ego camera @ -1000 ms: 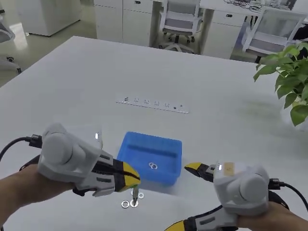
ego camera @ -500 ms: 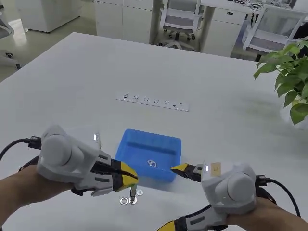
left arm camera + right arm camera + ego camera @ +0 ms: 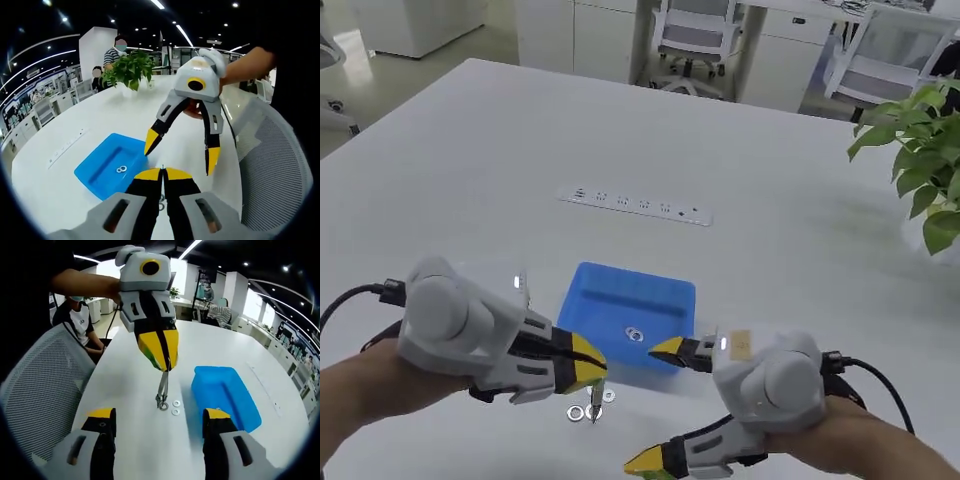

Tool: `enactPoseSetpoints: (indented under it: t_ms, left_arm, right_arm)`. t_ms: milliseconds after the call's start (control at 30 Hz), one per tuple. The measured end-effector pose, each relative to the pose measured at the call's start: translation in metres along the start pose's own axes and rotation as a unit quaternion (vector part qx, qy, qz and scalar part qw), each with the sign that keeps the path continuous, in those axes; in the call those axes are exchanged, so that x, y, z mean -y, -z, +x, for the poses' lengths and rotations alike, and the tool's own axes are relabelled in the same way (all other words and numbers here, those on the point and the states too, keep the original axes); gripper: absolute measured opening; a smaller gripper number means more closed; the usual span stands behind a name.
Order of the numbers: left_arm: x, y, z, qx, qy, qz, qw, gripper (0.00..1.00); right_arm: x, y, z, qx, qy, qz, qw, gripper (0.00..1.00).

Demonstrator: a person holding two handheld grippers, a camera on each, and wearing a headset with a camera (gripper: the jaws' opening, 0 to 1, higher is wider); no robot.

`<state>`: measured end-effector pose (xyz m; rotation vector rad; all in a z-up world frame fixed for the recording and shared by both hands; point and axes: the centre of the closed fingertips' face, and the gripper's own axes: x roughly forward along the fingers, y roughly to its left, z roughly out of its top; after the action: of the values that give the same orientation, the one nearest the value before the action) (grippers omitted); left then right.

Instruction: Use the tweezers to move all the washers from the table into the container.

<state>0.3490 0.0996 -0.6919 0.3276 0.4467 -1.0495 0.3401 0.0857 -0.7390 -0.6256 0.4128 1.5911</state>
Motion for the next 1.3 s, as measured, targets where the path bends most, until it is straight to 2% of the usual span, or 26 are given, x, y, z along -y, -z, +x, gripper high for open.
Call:
enactPoseSetpoints:
  t_ms: [267,400,600,900,1000,1300]
  left_arm:
    - [0.001,0.001,-0.001,-0.002,0.005,0.006,1.0,0.05]
    - [0.003,0.0,-0.001,-0.003,0.008,0.008,0.9999,0.05]
    - [0.003,0.002,-0.002,-0.009,0.013,0.016,0.9997,0.05]
    - [0.002,0.002,-0.002,-0.01,0.016,0.014,0.9997,0.05]
    - [0.002,0.002,-0.002,-0.011,0.018,0.015,0.9997,0.05]
    - [0.004,0.001,0.0,-0.012,0.022,0.013,0.9996,0.05]
  right_arm:
    - [0.003,-0.007,0.013,0.0,-0.014,-0.025,0.9996,0.55]
    - [0.002,-0.008,0.021,-0.004,-0.03,-0.041,0.9987,0.48]
    - [0.002,-0.005,0.03,-0.024,-0.053,-0.073,0.9957,0.32]
    - [0.005,-0.008,0.038,-0.037,-0.08,-0.094,0.9916,0.24]
    - [0.004,-0.006,0.042,-0.048,-0.092,-0.106,0.9889,0.21]
    - [0.0,-0.002,0.052,-0.06,-0.116,-0.117,0.9846,0.13]
